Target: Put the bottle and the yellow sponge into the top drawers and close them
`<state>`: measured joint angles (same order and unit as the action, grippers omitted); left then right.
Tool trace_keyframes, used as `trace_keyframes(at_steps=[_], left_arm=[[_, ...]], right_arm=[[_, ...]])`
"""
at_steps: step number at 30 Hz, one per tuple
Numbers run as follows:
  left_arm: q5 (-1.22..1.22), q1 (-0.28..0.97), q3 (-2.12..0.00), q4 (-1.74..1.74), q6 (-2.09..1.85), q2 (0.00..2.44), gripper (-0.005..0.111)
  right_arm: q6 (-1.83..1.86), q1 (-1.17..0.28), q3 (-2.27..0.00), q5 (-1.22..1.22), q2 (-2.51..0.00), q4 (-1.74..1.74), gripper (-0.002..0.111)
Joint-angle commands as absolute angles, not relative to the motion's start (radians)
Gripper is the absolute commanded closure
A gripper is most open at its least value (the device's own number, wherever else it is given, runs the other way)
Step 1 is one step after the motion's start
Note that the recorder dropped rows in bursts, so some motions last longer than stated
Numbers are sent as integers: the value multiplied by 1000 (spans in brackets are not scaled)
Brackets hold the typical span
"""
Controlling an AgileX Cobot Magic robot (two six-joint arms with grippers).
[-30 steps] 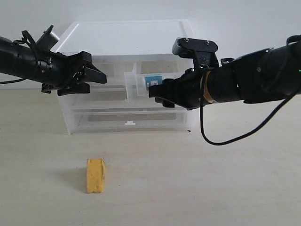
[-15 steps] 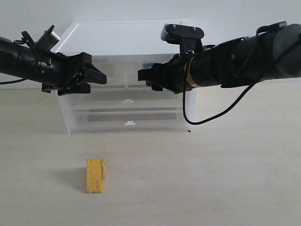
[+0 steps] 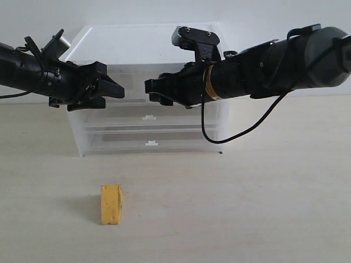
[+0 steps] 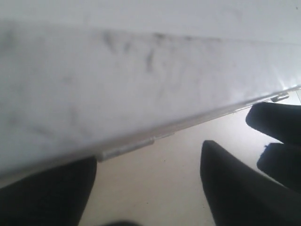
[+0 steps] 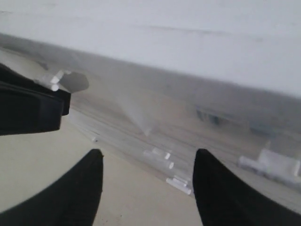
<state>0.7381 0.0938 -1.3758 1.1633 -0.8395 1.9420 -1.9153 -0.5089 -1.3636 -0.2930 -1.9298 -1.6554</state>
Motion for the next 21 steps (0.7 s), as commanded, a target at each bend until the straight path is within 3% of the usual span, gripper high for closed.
trace_keyframes(at_steps=[1,7,15,21], left_arm=[[682,90,-1379,1170,-849,1963,46],[766,82,-1379,1214,-804,1963,53],[982,4,-1368,1373,-875,1963,53],[1048,-15,-1368,1434,-914,1990,53]], right_arm=[[-2050,-498,-1372,-339,-1917,-1744,57],[-2050,-498,-1337,-399,-1920,-1744,57],[-2007,-498,-1282,-349,-1920,-1744,57],[-1998,-498,-1282,-112,-1918,-1744,57]])
